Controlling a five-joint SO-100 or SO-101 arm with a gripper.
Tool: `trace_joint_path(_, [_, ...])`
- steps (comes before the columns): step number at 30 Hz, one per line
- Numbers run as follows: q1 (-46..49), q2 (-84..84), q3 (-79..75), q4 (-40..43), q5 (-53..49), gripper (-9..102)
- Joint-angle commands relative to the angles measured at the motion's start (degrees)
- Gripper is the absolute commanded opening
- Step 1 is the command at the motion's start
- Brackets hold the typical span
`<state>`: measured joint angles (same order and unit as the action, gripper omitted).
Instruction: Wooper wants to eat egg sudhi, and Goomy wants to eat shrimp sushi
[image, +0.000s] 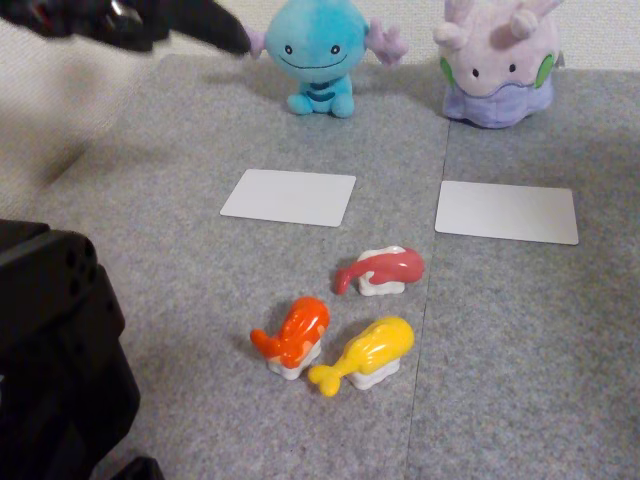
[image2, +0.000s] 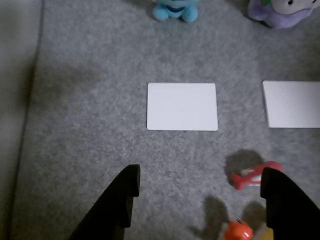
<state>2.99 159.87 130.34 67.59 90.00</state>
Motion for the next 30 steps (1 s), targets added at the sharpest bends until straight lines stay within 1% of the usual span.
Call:
trace_joint_path(1, [0.9,-0.7,-6.9,3.3,-2.1,29])
trace_joint_path(6, [1.4,-7.3,-10.8,8.8,-2.9,29])
trace_joint_path(12, [9.6,-22.1,-12.1,9.3,-3.3,29])
trace_joint_path(16, [14.4,-29.5,-12.1,9.3,-6.9,29])
trace_joint_path(23, [24.5,-34.9,-12.1,10.8,-18.5,29])
trace_joint_path(27, [25.8,-36.0,-12.1,14.9,-23.3,28])
trace_joint_path(30, [25.7,-36.4,-11.3,14.3,-23.4,28])
